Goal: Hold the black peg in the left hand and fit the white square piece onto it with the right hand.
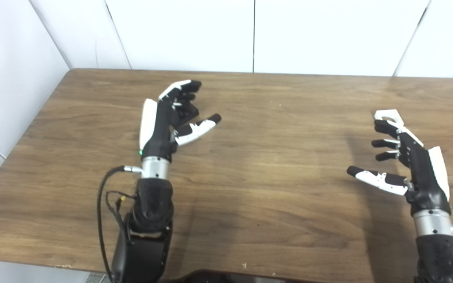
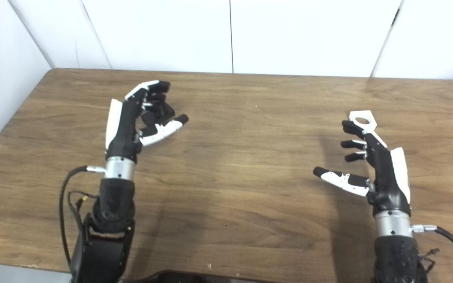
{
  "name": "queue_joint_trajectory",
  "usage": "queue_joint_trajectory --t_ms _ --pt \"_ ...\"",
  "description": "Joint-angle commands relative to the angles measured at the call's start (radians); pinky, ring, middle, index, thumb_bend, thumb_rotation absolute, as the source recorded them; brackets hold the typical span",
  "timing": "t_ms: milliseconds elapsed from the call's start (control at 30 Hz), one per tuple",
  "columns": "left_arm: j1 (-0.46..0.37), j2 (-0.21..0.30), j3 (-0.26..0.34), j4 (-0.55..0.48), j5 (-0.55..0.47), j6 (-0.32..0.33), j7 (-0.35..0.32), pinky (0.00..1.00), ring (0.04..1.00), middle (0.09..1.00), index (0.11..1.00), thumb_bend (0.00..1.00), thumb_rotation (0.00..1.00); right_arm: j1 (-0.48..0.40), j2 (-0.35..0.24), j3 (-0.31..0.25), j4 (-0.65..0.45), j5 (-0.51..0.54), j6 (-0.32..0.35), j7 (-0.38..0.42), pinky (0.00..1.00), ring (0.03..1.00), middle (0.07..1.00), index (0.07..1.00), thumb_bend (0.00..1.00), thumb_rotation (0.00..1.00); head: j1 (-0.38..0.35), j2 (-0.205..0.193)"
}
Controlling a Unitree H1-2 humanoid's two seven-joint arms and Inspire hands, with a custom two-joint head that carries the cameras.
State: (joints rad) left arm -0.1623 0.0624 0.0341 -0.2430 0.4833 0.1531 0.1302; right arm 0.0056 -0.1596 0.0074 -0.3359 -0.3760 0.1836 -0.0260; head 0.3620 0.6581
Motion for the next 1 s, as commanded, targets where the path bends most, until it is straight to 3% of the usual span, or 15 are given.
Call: queue_joint_trajectory --t_ms 0,533,700,833,967 --pt "-0.057 0.037 0.009 -0.009 0.053 0.016 0.020 0.65 0.734 0.742 0.697 0.71 0.21 -0.029 -0.003 -0.005 -0.025 0.004 -0.027 -0.004 0.54 0.686 0.802 0.783 0.71 0.00 0.003 0.001" --pt "-0.155 0.164 0.003 0.064 0.213 0.127 0.020 0.62 0.781 0.806 0.711 0.73 0.22 -0.012 -0.013 -0.005 -0.040 0.011 -0.026 0.007 0.55 0.698 0.809 0.785 0.69 0.00 0.002 0.003" --pt "-0.185 0.198 -0.019 0.106 0.263 0.164 0.011 0.67 0.838 0.854 0.728 0.75 0.28 -0.012 -0.006 -0.006 -0.055 0.006 -0.008 0.010 0.55 0.694 0.809 0.780 0.69 0.00 0.000 0.004" --pt "-0.206 0.215 -0.033 0.147 0.274 0.184 0.002 0.68 0.864 0.883 0.737 0.78 0.28 -0.012 -0.007 -0.004 -0.055 0.003 -0.012 0.010 0.54 0.688 0.796 0.773 0.71 0.00 -0.005 0.006" --pt "-0.231 0.232 -0.049 0.201 0.289 0.210 -0.009 0.76 0.902 0.912 0.752 0.80 0.31 -0.008 -0.006 -0.006 -0.059 0.008 -0.008 0.013 0.55 0.690 0.799 0.777 0.73 0.00 -0.006 0.007"
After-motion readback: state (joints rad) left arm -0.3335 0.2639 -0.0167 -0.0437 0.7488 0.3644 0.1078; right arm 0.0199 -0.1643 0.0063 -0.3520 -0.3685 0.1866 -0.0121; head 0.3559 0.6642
